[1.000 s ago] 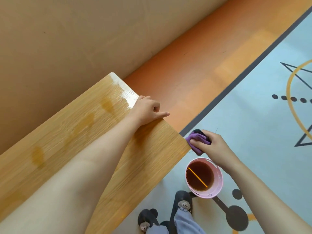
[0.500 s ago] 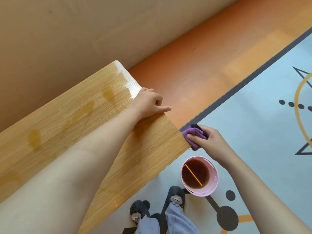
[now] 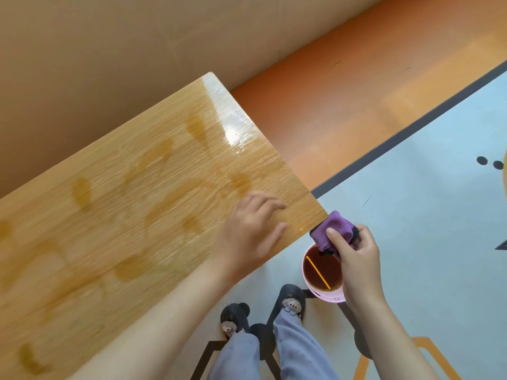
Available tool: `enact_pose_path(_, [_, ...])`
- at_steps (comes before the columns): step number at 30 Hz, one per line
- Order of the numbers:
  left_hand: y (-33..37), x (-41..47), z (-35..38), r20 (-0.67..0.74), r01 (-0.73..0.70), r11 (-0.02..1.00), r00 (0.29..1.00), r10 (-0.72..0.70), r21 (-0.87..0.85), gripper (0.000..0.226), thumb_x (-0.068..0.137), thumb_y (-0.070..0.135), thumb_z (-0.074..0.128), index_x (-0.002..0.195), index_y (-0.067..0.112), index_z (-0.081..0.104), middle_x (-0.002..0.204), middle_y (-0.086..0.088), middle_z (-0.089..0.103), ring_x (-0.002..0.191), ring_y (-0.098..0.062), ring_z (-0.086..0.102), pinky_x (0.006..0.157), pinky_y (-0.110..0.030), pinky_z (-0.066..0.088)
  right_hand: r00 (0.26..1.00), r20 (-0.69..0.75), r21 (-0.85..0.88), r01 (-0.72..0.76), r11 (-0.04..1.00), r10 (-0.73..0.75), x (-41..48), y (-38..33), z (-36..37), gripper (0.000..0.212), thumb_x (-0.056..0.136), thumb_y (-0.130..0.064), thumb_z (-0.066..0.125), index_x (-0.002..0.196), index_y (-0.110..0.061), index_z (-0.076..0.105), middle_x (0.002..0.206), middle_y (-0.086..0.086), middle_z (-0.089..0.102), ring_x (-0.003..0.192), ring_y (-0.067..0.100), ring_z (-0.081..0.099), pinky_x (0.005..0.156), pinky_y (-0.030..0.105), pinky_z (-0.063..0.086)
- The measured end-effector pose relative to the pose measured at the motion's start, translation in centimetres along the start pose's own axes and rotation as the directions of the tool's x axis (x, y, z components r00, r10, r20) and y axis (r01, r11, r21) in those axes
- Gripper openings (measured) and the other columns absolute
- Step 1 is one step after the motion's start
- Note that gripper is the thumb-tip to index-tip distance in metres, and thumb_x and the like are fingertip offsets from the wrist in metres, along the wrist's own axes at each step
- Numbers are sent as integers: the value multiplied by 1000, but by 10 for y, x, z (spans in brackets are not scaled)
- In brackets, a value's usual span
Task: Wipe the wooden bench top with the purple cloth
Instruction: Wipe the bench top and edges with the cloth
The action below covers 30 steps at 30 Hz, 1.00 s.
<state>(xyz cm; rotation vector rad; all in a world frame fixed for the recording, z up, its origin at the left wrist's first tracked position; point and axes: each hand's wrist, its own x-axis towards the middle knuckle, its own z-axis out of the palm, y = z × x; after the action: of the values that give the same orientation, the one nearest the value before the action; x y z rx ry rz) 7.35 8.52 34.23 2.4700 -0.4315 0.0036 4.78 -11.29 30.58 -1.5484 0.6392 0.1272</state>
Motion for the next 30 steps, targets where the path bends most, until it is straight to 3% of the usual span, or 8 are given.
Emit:
enact_pose_path(5, [-17, -100, 2, 29, -19, 993, 999, 16, 116, 30, 89, 21, 59, 118, 12, 61, 121, 1, 57, 119, -17, 50, 97, -31, 45, 997, -67, 18, 36, 999, -35, -10, 1, 16, 13, 87, -16, 65, 83, -18, 52, 72, -4, 54, 58, 1, 51, 58, 17, 42])
enact_pose_path(11, [-35, -113, -3, 8, -19, 992, 1000, 19, 122, 29, 93, 19, 53, 119, 9, 62, 124, -1, 56, 120, -17, 48, 102, -29, 40, 988, -108, 24, 110, 994, -106, -37, 8, 42, 14, 87, -11, 64, 86, -6, 50, 71, 1, 51, 52, -2, 48, 51, 10, 41])
enact_pose_path(15, [-38, -115, -2, -23, -8, 998, 1000, 9, 60, 27, 91, 14, 58, 117, 10, 63, 122, 1, 57, 118, -16, 47, 100, -33, 42, 992, -64, 1, 108, 994, -107, -82, 32, 71, 18, 84, -11, 68, 80, -14, 51, 74, 9, 55, 65, 12, 51, 59, 21, 44])
enact_pose_path(18, [-40, -115, -2, -33, -19, 999, 999, 21, 40, 26, 91, 13, 59, 117, 10, 63, 121, 1, 57, 117, -17, 48, 98, -35, 43, 994, -55, 31, 94, 995, -92, -99, 39, 84, 19, 82, -9, 70, 79, -15, 52, 73, 5, 55, 65, 11, 50, 59, 21, 44])
enact_pose_path(24, [-41, -116, -2, -6, -11, 999, 1000, 11, 47, 27, 92, 19, 53, 117, 12, 60, 123, 2, 55, 118, -16, 46, 101, -31, 41, 957, -272, 32, 115, 993, -102, -35, 3, 52, 20, 81, -10, 69, 78, -15, 49, 71, 2, 52, 65, 23, 54, 56, 41, 52])
enact_pose_path(30, [-41, -115, 0, -19, -23, 998, 1000, 24, 57, 25, 92, 20, 51, 114, 11, 61, 122, 2, 56, 117, -17, 46, 102, -28, 39, 947, -286, 34, 160, 987, -144, -22, -1, 40, 18, 83, -12, 67, 78, -14, 50, 70, 0, 50, 64, 20, 54, 53, 38, 53])
